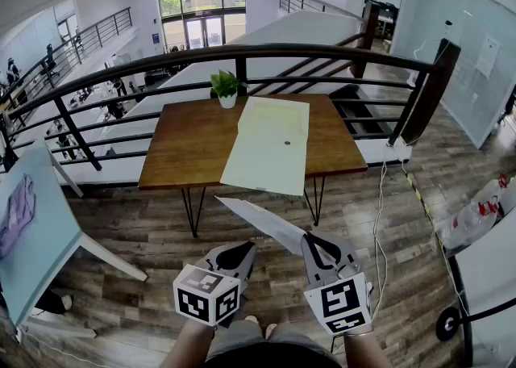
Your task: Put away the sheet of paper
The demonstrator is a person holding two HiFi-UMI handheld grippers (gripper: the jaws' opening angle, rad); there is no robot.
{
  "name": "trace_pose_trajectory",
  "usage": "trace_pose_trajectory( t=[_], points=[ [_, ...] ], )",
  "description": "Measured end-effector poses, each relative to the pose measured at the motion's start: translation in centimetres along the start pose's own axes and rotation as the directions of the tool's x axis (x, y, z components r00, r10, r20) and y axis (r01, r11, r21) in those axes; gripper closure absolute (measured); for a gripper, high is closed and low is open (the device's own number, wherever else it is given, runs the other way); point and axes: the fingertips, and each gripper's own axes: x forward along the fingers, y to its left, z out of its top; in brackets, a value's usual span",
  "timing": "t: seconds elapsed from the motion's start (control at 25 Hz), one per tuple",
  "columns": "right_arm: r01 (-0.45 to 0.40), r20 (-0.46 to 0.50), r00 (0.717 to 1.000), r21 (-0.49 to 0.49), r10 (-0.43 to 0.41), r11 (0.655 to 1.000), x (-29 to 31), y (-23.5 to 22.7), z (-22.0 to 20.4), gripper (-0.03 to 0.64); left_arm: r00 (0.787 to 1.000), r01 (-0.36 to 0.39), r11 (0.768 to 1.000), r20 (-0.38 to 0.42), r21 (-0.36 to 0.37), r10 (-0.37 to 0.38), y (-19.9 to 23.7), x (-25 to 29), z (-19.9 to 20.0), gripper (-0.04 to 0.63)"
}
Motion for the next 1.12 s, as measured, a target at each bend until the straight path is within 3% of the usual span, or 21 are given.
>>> trace_pose_trajectory(
  t=[0.52, 1.12],
  points=[
    [-0.028, 0.01, 1.0, 0.057, 0.028, 0.998, 0.7, 1.6, 0.2, 0.589, 1.0, 0.015, 1.0, -0.002, -0.002, -0.015, 1.6, 0.4, 0.3, 0.571],
    [0.043, -0.033, 0.999, 0.109, -0.04, 0.993, 3.3, 3.0, -0.3, 0.588, 0.997, 0.075, 0.997, -0.015, 0.021, -0.074, 4.7, 0.1, 0.4, 0.571]
  ],
)
